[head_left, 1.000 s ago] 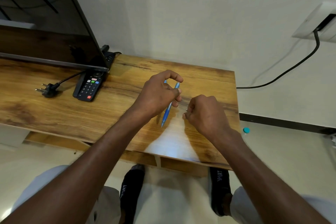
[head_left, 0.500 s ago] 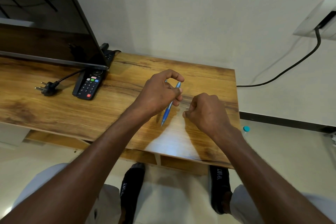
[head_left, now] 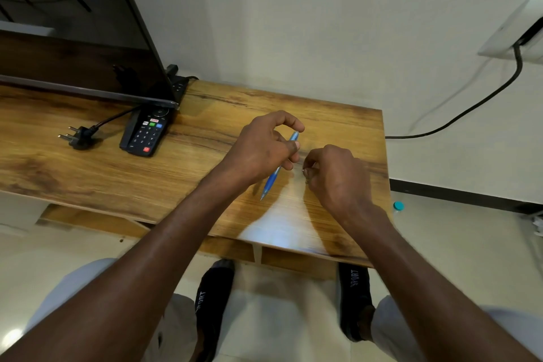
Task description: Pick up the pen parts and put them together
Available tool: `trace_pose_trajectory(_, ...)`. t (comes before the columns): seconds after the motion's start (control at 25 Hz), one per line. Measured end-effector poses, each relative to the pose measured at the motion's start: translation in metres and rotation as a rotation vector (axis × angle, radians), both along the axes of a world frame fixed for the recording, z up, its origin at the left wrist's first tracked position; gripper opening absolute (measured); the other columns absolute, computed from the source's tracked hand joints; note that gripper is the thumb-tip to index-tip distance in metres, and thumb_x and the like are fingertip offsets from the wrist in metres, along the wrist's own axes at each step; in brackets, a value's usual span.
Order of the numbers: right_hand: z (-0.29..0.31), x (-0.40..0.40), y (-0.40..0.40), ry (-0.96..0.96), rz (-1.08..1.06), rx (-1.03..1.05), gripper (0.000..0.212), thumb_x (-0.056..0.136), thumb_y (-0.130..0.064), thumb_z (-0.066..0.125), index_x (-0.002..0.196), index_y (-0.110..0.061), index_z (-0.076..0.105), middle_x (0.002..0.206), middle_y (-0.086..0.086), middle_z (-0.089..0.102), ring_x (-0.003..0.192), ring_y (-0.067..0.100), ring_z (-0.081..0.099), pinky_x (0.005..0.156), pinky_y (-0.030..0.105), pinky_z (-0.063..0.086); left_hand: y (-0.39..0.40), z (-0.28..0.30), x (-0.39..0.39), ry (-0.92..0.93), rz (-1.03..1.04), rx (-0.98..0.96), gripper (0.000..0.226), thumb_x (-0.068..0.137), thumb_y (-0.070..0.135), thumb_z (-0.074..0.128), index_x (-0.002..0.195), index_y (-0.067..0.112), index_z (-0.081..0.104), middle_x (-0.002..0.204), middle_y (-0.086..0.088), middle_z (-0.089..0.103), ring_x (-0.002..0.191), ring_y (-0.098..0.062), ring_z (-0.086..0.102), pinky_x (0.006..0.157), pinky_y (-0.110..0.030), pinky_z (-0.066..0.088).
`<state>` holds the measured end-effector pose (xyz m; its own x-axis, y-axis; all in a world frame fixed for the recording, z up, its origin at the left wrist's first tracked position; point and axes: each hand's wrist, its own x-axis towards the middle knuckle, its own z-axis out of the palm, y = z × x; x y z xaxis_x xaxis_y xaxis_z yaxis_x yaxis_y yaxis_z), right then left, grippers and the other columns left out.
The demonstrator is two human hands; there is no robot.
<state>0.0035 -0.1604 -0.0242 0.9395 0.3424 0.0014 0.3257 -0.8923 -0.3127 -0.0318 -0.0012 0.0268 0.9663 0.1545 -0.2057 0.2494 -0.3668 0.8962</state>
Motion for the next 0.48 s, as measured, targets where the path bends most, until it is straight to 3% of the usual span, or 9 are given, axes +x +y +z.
trace_pose_trajectory(0.2, -0.003, 0.0, 0.0, -0.009, -0.05, 0.115, 0.007, 0.097, -0.023, 0.066, 0.095, -0.02, 0.072, 0.09, -0.004, 0.068, 0.081, 0.018, 0.066, 0.065, 0.037, 0.055, 0.003, -0.002, 0.0, -0.011, -0.006, -0.033, 0.025, 0.099, 0.008, 0.068, 0.119, 0.022, 0.068, 0.084, -0.007, 0.08, 0.077, -0.022, 0.079, 0.076, -0.031, 0.064)
trace_pose_trajectory(0.36, 0.024, 0.01, -0.002, 0.281, -0.285, 0.711, 0.001, 0.089, -0.013, 0.073, 0.088, -0.013, 0.074, 0.078, -0.001, 0.074, 0.07, 0.015, 0.071, 0.063, 0.033, 0.06, 0.003, -0.001, 0.0, -0.003, -0.025, -0.052, 0.026, 0.099, 0.008, 0.067, 0.121, 0.023, 0.067, 0.085, -0.007, 0.08, 0.078, -0.023, 0.079, 0.071, -0.028, 0.06)
trace_pose_trajectory(0.48, 0.045, 0.012, -0.005, 0.509, -0.375, 1.023, 0.016, 0.091, -0.001, 0.07, 0.106, -0.003, 0.073, 0.087, 0.009, 0.072, 0.064, 0.013, 0.064, 0.055, 0.026, 0.054, 0.001, 0.002, 0.001, 0.02, -0.058, -0.091, 0.028, 0.1, 0.011, 0.067, 0.123, 0.025, 0.065, 0.089, -0.007, 0.081, 0.081, -0.024, 0.079, 0.063, -0.019, 0.051)
